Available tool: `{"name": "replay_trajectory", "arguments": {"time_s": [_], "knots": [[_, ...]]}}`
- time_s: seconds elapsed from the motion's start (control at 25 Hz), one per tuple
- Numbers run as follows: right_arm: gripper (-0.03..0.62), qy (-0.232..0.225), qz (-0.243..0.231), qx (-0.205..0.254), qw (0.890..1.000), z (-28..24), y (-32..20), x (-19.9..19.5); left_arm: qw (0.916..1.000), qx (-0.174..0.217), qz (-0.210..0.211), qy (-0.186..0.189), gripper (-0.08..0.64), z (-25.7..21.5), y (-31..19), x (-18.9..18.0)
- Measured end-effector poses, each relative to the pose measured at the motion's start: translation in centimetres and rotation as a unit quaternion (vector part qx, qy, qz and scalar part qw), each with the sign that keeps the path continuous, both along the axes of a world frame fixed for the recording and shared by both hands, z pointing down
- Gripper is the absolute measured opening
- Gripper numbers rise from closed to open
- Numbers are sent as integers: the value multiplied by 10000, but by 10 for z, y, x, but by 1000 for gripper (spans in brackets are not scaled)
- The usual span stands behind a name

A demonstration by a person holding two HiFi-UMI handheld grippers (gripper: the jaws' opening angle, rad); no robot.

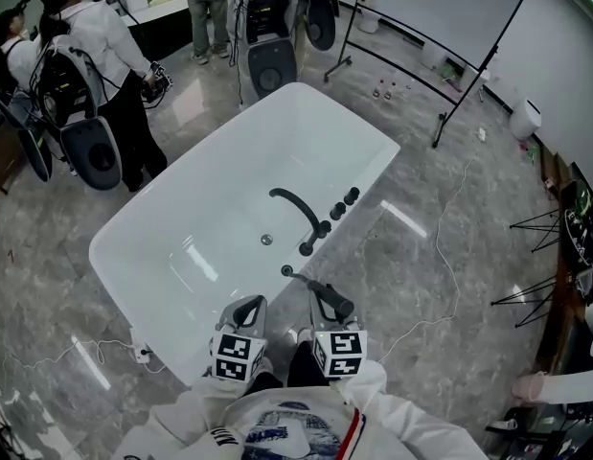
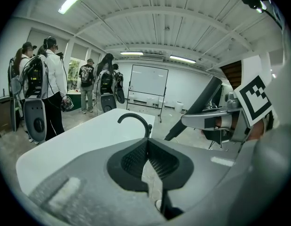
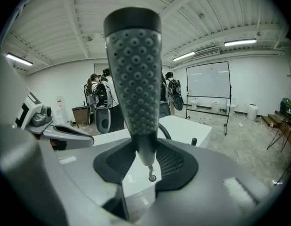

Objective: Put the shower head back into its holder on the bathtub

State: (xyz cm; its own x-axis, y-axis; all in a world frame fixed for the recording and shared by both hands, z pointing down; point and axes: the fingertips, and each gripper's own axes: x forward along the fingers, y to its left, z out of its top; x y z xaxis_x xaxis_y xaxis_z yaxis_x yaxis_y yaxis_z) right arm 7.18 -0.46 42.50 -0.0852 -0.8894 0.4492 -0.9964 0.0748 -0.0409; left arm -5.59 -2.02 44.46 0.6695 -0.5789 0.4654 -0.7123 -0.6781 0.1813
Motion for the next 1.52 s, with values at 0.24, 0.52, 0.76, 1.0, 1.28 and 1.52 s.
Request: {"name": "replay_trajectory", "arguments": {"time_s": [0.24,0.52,0.76,1.0,1.28,1.52], "knots": [[137,-105,-377,-74,9992,7,-25,16,9995,-10,-298,-112,0,2,-21,18],[137,-258,-960,-185,9949,14,-53,34,9972,-30,-703,-249,0,0,-39,45],[137,-326,-1477,-368,9878,30,-61,35,9924,-95,-1173,-355,0,7,-45,48],[137,-366,-1830,-375,9817,37,-71,30,9876,-146,-1499,-447,0,14,-46,44],[137,-462,-1974,-484,9780,50,-74,38,9828,-154,-1763,-530,0,16,-43,45],[137,-512,-1955,-609,9775,57,-83,33,9808,-267,-1855,-535,0,24,-44,34]]}}
